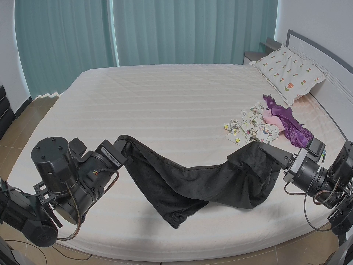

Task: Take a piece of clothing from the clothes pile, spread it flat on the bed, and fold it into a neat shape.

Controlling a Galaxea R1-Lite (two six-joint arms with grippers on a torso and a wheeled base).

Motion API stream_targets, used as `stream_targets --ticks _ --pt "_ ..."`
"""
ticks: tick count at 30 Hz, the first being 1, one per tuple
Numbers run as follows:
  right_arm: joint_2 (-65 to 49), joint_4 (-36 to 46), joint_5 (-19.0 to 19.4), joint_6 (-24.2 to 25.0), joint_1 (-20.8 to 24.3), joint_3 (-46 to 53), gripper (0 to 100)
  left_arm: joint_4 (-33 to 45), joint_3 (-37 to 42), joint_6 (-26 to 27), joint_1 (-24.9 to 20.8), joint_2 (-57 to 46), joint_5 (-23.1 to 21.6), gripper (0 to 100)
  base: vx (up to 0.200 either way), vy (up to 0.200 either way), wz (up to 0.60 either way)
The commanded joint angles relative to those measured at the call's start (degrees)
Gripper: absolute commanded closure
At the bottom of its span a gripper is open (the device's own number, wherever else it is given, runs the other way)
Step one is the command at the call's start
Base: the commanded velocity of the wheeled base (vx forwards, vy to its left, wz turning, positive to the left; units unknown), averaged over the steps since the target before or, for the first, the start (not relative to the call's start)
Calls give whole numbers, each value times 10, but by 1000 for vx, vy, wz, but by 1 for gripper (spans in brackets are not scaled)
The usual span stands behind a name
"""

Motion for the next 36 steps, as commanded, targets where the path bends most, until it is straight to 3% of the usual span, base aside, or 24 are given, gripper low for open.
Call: stream_targets --ticks 1,12,31,36 --pt "-4 -7 0 0 0 0 100 0 0 0 0 0 0 100 0 200 0" --pt "2 -6 1 0 -8 4 100 -1 4 -1 -1 5 -1 100 0 36 0" --pt "-34 -6 5 0 -2 20 100 4 9 1 -23 -31 2 100 -200 0 0" --pt "-74 -6 7 0 0 19 100 4 17 31 -31 -63 4 100 -200 0 0"
